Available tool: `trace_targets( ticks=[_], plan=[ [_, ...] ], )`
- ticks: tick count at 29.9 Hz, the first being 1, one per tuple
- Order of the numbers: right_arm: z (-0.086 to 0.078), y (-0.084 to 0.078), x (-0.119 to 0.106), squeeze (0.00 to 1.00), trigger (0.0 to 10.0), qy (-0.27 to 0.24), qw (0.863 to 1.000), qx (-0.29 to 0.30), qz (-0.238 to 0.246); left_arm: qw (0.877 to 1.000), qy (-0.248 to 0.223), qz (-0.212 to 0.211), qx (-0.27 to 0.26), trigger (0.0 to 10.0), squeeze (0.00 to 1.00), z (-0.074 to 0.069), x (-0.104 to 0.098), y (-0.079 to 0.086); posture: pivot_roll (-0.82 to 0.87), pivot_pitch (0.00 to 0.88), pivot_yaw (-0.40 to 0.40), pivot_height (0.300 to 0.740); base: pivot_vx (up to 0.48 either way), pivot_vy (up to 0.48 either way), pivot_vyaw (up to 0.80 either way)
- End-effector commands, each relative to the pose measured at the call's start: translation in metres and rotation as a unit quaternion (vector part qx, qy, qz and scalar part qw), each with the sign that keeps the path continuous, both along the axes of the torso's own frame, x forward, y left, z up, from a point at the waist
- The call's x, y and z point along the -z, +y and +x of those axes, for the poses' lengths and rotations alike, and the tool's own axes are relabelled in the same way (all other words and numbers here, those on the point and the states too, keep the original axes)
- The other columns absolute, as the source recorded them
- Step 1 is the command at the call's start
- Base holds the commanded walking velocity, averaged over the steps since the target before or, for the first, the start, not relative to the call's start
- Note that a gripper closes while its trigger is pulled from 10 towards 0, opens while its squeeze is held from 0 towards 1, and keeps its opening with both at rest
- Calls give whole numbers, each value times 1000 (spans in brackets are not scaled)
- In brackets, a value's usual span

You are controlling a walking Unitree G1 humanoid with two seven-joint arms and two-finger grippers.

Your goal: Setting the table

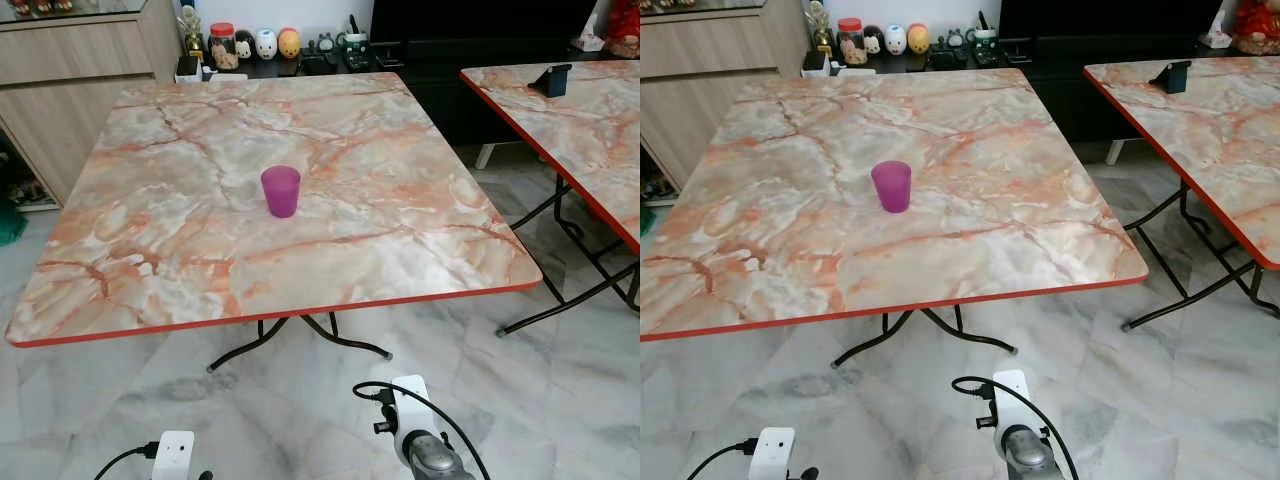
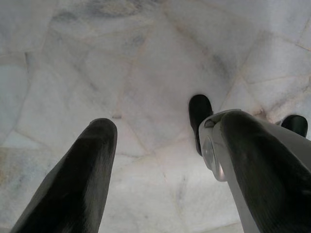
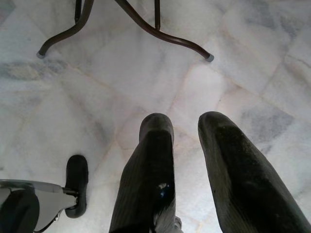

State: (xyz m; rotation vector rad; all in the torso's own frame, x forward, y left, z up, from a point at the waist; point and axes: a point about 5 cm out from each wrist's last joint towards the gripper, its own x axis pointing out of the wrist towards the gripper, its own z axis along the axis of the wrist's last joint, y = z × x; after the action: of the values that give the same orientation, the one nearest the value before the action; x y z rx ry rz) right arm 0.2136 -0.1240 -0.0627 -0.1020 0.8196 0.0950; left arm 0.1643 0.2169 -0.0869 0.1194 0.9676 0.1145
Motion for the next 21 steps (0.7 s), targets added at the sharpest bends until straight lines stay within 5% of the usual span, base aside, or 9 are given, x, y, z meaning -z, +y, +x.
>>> trace_targets(
  ticks=[1, 21],
  plan=[
    [-2, 2, 0, 0, 10000, 4, 1000, -4, -1, 1000, 8, 4, 9, 10000, 0, -4, 2, 0, -9, 11, -17, 740, 0, -251, 0],
    [-16, -10, 14, 0, 10000, 33, 999, -12, -9, 1000, 12, 5, 15, 10000, 0, -6, 3, 0, -15, 0, -23, 740, 0, -261, 0]
  ],
)
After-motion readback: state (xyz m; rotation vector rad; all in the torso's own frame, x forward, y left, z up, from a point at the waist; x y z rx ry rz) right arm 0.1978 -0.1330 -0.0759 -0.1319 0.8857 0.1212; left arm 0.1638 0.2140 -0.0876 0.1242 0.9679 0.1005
